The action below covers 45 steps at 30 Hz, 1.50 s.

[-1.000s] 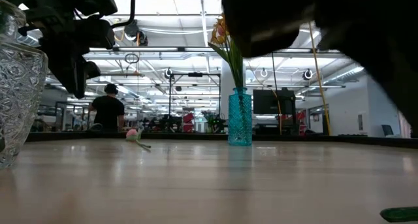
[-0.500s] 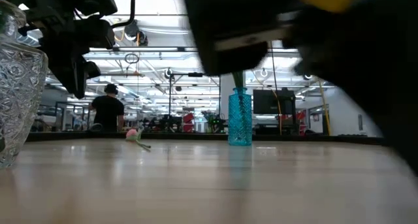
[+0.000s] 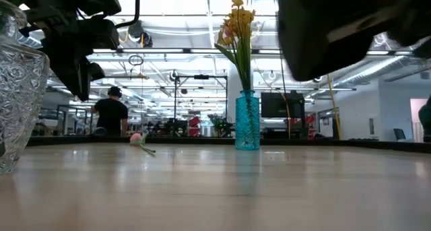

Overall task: Sort flowers into vase by color
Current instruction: Put the white flowers into the blue vase

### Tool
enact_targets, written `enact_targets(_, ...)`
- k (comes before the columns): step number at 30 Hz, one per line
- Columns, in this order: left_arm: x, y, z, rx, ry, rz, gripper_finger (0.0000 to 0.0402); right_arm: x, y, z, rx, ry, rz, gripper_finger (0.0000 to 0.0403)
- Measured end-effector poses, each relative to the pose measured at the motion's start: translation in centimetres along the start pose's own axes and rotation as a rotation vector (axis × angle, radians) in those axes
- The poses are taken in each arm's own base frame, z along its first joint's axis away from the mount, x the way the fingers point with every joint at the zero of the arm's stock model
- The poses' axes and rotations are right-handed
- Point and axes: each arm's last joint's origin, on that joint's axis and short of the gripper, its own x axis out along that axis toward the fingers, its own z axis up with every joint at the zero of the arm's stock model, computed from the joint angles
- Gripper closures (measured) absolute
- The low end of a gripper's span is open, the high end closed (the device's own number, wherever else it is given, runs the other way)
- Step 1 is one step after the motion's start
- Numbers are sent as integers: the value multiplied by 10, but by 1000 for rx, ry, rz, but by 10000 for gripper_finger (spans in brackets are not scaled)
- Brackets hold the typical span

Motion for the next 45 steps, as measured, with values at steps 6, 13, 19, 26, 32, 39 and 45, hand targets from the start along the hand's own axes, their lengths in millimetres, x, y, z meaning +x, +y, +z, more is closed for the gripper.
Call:
enact_targets(6,0,0,0,0,-2,6,277,0,-2,1,26,-16,-16,271)
enact_targets(13,0,0,0,0,-2,7,277,0,1,3,36,-39,27,271)
enact_targets(19,0,0,0,0,-2,7,277,-2,11,-1,20,-77,234,271)
enact_targets(26,0,0,0,0,-2,7,277,-4,14,2,23,-44,183,271)
enact_targets(32,0,0,0,0,-2,7,277,-2,16,4,27,-28,146,271)
enact_targets(39,0,0,0,0,-3,7,277,4,20,2,26,10,108,271)
enact_targets(45,0,0,0,0,-4,13,277,6,21,2,9,1,108,271)
